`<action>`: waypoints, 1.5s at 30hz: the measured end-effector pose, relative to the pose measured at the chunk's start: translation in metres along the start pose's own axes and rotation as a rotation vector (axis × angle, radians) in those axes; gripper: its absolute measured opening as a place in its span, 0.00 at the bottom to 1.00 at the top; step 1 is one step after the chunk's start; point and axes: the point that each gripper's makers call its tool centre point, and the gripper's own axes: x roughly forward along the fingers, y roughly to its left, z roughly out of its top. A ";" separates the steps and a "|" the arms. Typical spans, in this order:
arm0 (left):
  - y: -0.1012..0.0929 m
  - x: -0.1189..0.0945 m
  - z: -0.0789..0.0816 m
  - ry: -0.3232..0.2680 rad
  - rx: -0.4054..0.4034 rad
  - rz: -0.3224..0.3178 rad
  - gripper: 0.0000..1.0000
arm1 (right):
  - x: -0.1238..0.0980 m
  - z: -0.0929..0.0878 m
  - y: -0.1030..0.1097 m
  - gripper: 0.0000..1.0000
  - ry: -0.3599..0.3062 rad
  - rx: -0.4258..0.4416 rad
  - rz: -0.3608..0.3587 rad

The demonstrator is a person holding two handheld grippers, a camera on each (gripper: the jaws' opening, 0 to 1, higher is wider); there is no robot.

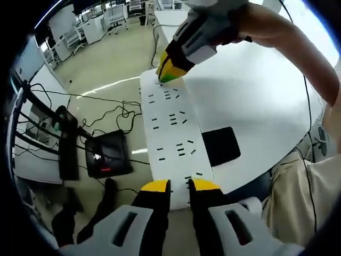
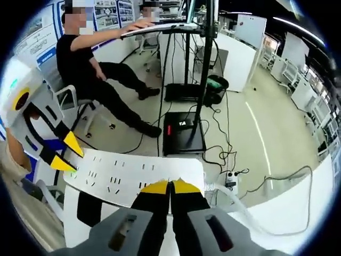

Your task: Pick up the power strip scattered on the table, fix it on the side mounting bracket of the table, and press the switch

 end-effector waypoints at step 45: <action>-0.007 0.001 0.001 0.045 0.110 0.029 0.07 | -0.001 -0.009 0.009 0.00 0.157 0.265 0.030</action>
